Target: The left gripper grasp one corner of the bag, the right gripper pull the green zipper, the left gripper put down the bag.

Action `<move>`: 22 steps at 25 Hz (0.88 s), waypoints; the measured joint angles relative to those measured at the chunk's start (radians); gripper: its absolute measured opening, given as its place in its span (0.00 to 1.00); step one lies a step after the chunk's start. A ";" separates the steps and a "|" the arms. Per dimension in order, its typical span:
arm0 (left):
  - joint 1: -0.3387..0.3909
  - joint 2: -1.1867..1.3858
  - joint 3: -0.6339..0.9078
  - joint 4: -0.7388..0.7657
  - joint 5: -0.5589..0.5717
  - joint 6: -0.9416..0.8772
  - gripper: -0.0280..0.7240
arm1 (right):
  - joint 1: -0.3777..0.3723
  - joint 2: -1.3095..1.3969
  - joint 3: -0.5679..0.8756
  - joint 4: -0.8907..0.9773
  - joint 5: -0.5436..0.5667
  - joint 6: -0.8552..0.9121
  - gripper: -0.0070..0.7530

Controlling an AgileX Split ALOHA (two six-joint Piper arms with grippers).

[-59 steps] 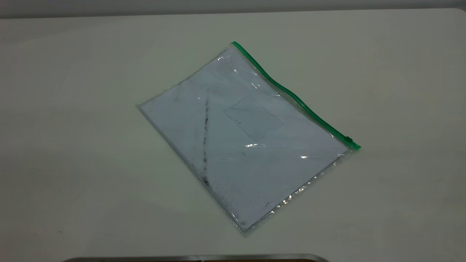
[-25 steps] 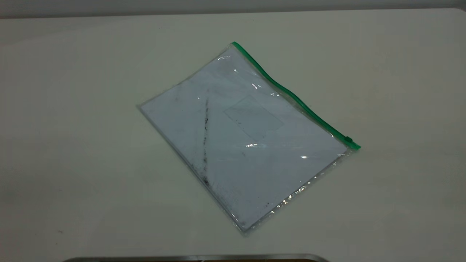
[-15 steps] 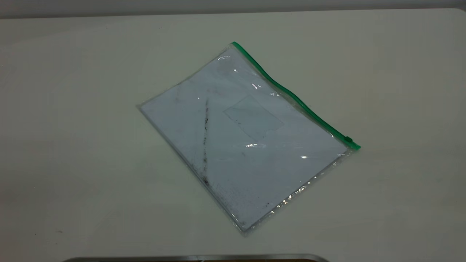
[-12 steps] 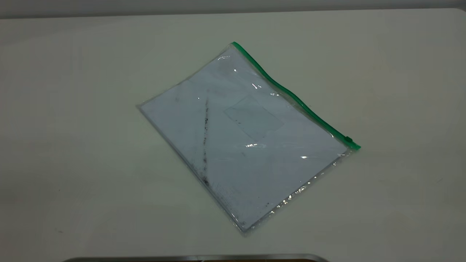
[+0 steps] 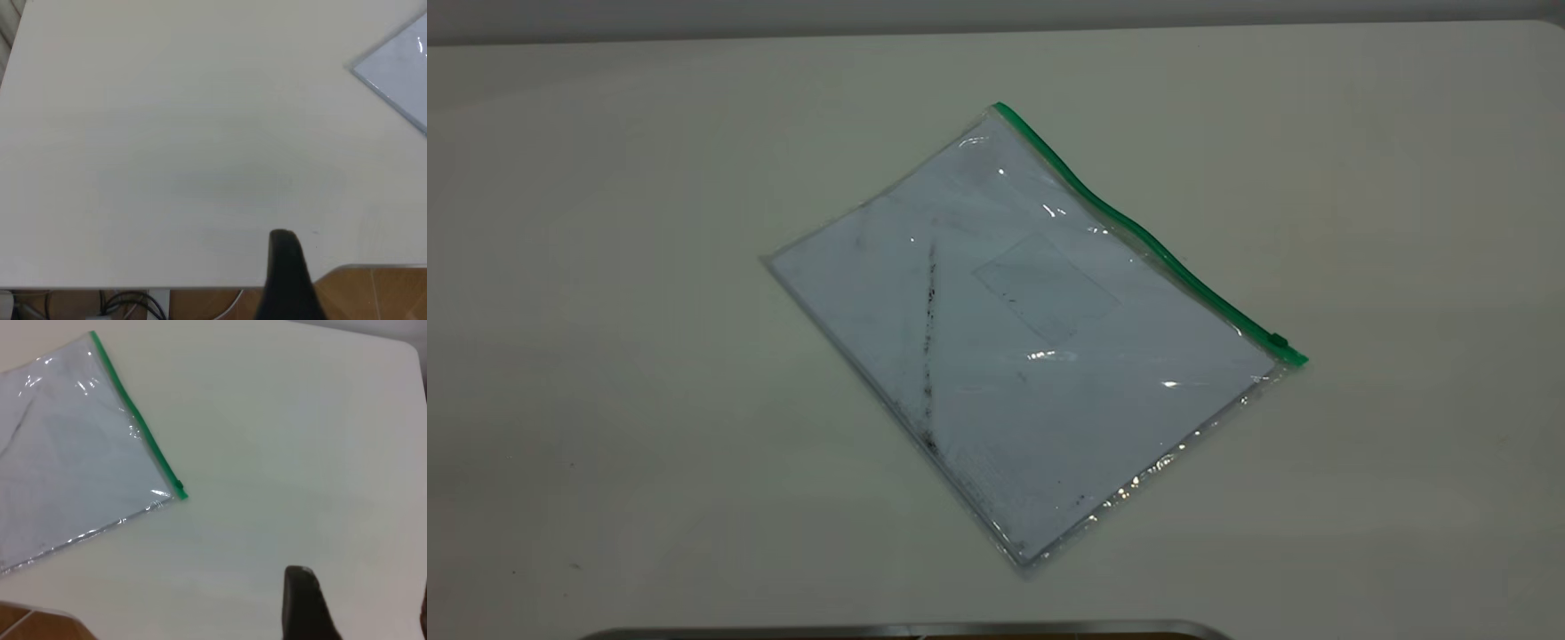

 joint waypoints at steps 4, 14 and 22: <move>0.000 0.000 0.000 0.000 0.000 0.000 0.82 | 0.000 0.000 0.000 -0.072 -0.003 0.075 0.60; 0.000 0.000 0.000 0.000 0.001 0.000 0.82 | 0.000 0.000 0.000 -0.121 -0.006 0.133 0.60; 0.000 0.000 0.000 0.000 0.001 -0.001 0.82 | 0.000 0.000 0.001 -0.121 -0.006 0.133 0.60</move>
